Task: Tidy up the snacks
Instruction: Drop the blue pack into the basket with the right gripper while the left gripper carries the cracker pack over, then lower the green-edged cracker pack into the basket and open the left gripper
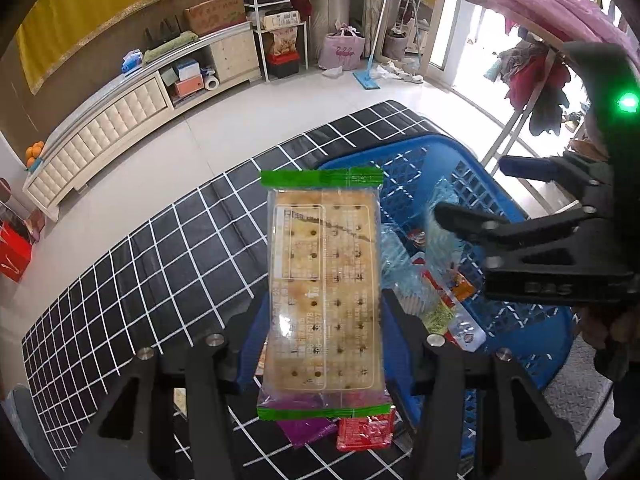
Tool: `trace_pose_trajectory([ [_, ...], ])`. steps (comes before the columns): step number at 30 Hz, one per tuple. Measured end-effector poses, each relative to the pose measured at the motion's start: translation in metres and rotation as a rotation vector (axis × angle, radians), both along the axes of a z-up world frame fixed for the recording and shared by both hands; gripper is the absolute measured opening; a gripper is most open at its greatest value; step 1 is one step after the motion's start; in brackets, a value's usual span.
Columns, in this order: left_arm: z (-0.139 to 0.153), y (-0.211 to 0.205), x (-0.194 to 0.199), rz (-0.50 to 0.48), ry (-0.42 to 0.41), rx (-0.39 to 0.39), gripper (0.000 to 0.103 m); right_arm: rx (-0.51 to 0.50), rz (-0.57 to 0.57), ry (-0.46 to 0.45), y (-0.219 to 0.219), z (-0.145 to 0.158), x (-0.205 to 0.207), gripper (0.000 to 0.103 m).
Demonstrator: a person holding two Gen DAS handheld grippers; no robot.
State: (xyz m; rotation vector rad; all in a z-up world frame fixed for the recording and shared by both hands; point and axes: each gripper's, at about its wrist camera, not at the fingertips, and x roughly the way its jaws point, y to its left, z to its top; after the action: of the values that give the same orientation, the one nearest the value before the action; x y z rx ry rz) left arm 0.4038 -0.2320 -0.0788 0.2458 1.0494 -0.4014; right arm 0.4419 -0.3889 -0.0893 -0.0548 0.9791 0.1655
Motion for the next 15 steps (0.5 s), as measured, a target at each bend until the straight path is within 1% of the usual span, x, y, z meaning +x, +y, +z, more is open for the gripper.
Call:
trace_pose_trajectory([
  [6, 0.014, -0.007, -0.022, -0.019, -0.015, -0.012, 0.051, 0.032, -0.023, -0.013, -0.013, 0.024, -0.025, 0.095],
  [12, 0.024, -0.021, -0.042, -0.048, -0.036, -0.012, 0.051, 0.032, -0.034, -0.017, -0.025, 0.032, -0.048, 0.095],
  [15, 0.025, -0.028, -0.048, -0.053, -0.026, -0.022, 0.051, 0.035, -0.043, -0.017, -0.032, 0.032, -0.056, 0.095],
])
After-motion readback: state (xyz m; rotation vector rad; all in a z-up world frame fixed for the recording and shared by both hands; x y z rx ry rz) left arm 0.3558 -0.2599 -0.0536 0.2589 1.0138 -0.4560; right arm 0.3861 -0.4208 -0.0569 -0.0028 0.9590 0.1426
